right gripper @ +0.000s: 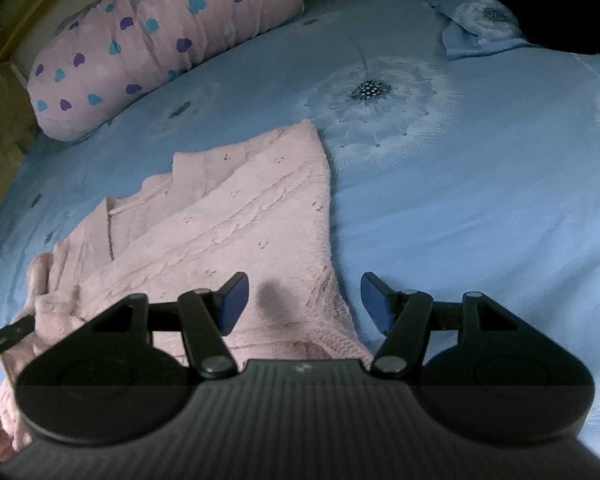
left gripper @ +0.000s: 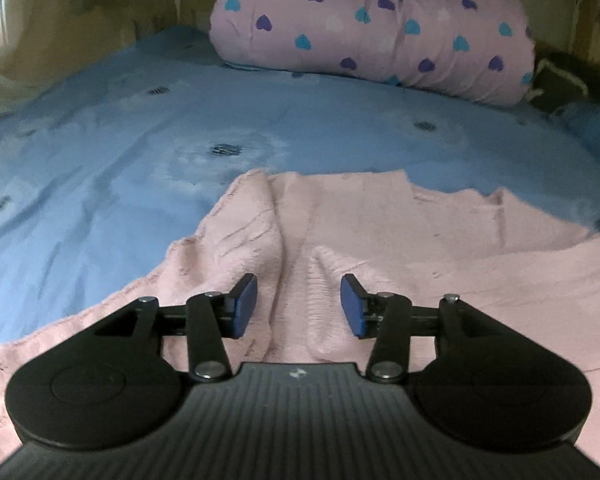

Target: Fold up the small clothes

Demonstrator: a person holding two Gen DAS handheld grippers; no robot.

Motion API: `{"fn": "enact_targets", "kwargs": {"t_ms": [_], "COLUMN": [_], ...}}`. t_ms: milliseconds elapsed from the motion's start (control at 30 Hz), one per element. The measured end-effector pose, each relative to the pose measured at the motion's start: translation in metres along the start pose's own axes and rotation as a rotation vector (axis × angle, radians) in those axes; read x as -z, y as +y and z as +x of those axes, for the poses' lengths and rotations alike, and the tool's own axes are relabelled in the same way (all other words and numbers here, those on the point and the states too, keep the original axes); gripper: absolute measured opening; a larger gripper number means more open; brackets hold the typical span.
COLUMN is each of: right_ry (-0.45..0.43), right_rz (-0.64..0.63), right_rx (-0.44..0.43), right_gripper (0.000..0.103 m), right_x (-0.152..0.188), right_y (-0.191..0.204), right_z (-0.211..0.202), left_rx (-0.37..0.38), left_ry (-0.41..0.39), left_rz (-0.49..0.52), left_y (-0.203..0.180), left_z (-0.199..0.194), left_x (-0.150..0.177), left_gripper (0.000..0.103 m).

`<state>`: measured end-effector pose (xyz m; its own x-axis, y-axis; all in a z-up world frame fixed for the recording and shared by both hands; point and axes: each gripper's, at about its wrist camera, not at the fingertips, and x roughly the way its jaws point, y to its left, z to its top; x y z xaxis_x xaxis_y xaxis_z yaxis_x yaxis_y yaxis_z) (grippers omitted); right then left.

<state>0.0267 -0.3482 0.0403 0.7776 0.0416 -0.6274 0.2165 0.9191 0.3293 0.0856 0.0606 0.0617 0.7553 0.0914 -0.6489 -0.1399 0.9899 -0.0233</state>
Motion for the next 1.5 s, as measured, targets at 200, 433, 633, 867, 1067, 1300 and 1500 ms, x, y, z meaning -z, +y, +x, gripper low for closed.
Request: {"fn": "enact_targets", "kwargs": {"t_ms": [200,433,633,867,1067,1300,1500], "right_ry": [0.008,0.004,-0.004,0.001,-0.008,-0.004,0.035], "right_rz": [-0.028,-0.016,-0.015,-0.026,-0.06,-0.057,-0.093], "right_rx": [-0.005,-0.002,-0.003,0.012,0.027,0.025,0.033], "right_gripper": [0.064,0.064,0.064,0.064,0.064,0.064,0.064], "right_x": [0.002,0.001,0.002,0.002,0.003,0.003,0.008], "right_y": [0.003,0.002,0.0,0.001,0.004,0.004,0.008], "right_z": [0.001,0.0,-0.002,0.0,0.0,0.002,0.012], "left_rx": [0.082,-0.013,-0.025,0.061,0.024,-0.031,-0.008], "left_ry": [-0.02,0.002,0.043,0.002,-0.033,0.003,0.015], "left_rz": [0.016,0.12,0.075,0.113,0.058,0.173,0.131], "left_y": [-0.019,-0.05,-0.043,-0.047,-0.028,-0.018,-0.013], "left_z": [-0.005,0.016,0.042,0.043,0.033,0.047,0.037], "left_x": [-0.004,0.003,0.017,0.023,0.008,0.013,0.009], "left_gripper": [0.068,0.075,0.075,0.045,0.015,0.016,0.031]}}
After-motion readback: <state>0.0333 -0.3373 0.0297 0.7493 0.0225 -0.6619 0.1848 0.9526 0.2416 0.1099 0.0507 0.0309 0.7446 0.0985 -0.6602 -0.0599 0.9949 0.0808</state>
